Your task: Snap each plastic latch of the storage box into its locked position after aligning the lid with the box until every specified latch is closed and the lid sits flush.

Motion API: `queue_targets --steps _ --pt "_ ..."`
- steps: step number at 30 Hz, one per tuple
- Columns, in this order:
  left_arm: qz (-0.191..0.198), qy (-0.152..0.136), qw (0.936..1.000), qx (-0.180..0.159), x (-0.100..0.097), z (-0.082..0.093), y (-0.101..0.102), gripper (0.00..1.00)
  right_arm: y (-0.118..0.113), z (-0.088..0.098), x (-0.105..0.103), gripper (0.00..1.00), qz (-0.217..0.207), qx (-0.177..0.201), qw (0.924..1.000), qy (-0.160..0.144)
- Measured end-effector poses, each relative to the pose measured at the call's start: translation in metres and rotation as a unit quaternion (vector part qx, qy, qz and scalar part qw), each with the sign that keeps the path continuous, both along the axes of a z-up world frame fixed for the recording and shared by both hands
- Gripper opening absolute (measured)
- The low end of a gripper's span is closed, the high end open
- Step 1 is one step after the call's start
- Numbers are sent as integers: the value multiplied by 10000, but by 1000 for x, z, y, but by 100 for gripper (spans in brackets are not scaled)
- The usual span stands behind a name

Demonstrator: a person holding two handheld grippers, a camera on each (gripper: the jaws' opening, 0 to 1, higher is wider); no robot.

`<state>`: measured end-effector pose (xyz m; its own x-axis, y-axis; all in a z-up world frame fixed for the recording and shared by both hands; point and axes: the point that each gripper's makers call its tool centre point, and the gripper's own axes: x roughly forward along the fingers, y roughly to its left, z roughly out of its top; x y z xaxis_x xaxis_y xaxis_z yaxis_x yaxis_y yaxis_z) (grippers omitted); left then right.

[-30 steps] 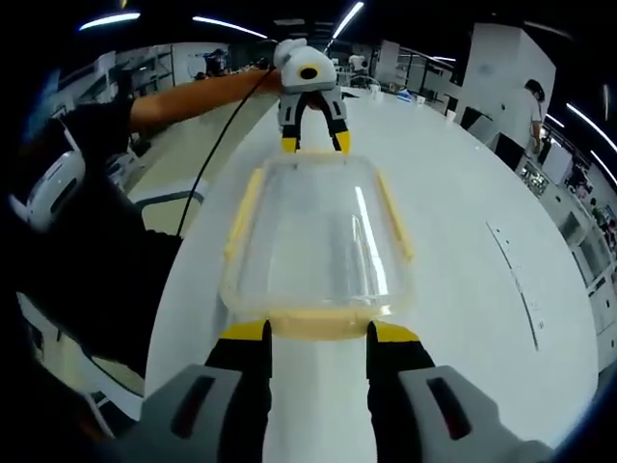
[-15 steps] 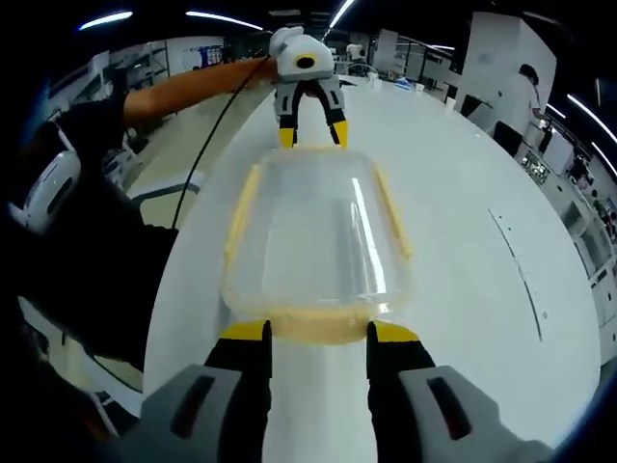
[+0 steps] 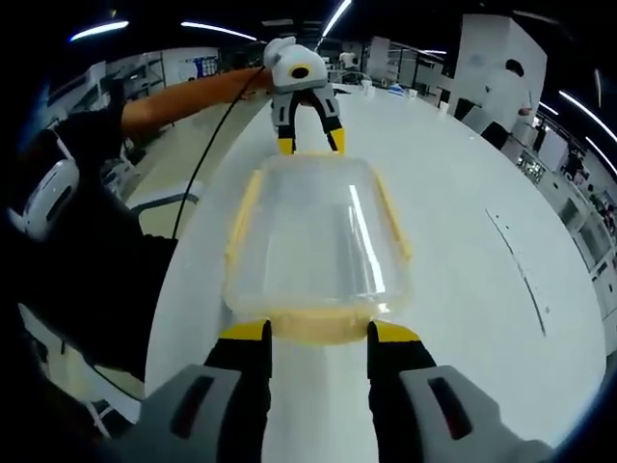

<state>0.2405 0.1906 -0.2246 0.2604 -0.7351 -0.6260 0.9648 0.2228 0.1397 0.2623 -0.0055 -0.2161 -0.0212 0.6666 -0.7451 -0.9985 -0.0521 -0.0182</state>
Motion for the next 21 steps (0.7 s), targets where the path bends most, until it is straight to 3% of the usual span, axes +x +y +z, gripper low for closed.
queue_targets --steps 7,21 --pt "-83 -53 10000 -1 -7 1 0 43 -4 -1 -2 38 -11 -45 9999 -105" --pt "-331 -235 9991 143 -23 7 -3 35 0 5 1 37 -11 -24 9994 -335"
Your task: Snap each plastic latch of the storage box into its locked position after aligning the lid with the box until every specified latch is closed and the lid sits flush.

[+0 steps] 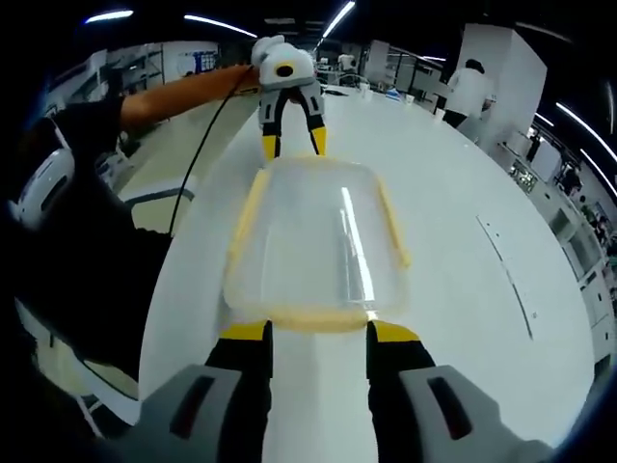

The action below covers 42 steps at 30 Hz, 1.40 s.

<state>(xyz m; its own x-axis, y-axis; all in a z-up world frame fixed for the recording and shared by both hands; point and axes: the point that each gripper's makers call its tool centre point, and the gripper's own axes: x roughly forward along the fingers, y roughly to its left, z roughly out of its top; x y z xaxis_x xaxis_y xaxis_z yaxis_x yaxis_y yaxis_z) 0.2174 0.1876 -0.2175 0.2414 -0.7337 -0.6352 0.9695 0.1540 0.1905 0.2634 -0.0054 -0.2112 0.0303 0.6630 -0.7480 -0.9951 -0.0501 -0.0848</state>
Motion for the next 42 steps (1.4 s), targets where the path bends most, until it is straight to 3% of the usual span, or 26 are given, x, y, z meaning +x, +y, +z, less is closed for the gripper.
queue_targets --steps 11,19,28,37,42 --pt "-19 -24 10000 54 -9 -2 -5 34 -2 0 6 36 -26 -112 9999 -80" --pt "1 -96 9999 -31 -14 2 -5 35 -2 -1 -10 36 -49 -48 9999 -79" --pt "138 -334 9993 -106 -6 11 -8 43 2 3 -17 38 12 28 10000 -93" --pt "230 -312 9992 75 8 5 -9 48 3 1 -17 40 44 -30 10000 -42" --pt "250 -265 9993 -82 19 7 -7 48 2 1 -17 39 42 19 10000 9"
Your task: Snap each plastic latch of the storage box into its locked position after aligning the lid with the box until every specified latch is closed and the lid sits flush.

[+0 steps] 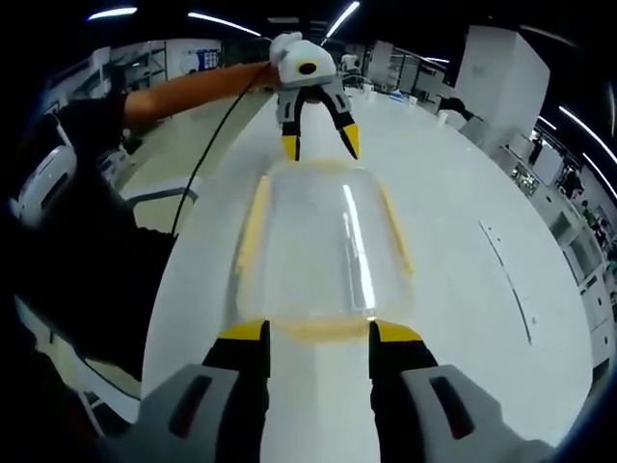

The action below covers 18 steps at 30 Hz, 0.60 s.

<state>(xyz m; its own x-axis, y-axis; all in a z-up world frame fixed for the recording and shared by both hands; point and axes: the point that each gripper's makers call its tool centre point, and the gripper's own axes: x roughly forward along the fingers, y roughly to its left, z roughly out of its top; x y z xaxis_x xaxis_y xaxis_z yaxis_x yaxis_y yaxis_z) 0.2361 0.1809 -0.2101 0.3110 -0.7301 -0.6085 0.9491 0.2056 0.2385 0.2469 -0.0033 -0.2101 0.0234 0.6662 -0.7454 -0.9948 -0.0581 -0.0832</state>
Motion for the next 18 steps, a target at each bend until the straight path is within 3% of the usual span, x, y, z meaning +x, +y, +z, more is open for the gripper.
queue_targets --steps 7,10,16,18 --pt "-27 134 9992 -368 -4 0 1 43 3 1 9 38 -58 145 9999 63" --pt "-214 150 9988 -425 -7 0 -1 36 3 3 13 38 -22 135 9999 59" --pt "-208 155 9985 -479 -3 0 0 36 3 4 15 38 -28 145 9999 44" --pt "-209 146 9984 -502 -11 -2 -5 36 2 4 16 38 -23 192 9998 55"
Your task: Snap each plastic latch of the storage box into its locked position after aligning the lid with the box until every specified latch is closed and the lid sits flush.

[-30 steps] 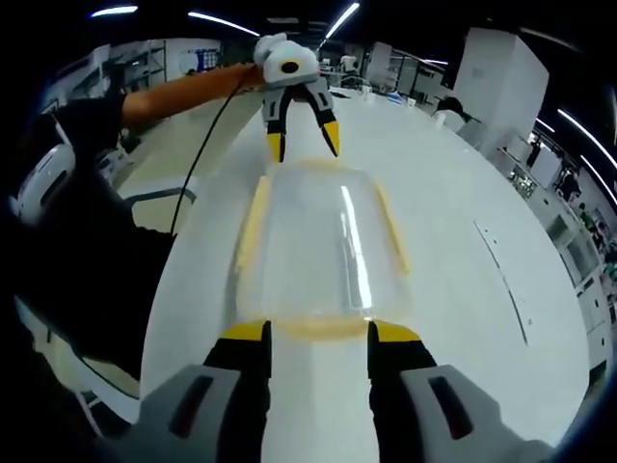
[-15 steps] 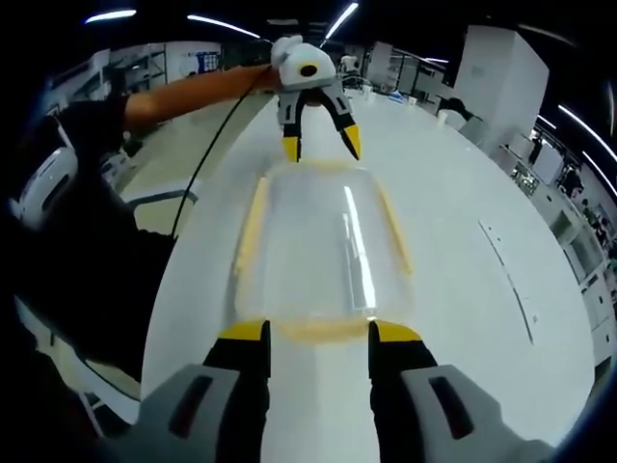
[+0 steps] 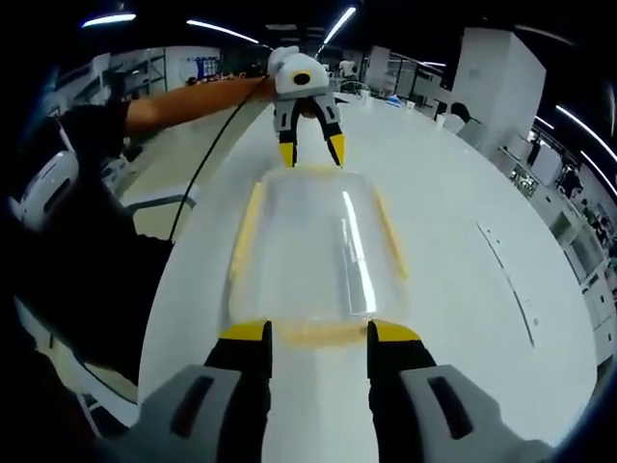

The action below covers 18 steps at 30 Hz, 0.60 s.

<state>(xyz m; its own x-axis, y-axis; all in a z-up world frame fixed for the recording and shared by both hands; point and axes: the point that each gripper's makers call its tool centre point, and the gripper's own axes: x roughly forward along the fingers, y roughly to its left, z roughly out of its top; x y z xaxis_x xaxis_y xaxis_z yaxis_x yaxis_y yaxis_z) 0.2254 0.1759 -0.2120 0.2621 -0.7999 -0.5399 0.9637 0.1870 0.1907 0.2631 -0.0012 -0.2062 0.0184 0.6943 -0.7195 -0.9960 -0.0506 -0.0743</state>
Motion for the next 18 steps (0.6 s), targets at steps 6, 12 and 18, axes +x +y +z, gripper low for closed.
queue_targets --steps 6,12,18 --pt "25 46 10000 -69 0 0 0 36 2 0 -4 38 18 92 10000 3" --pt "32 114 9999 -85 -3 0 0 38 2 -1 -4 38 31 98 9999 2" --pt "55 173 9998 -85 6 3 10 38 2 -2 -8 37 56 110 9999 5"
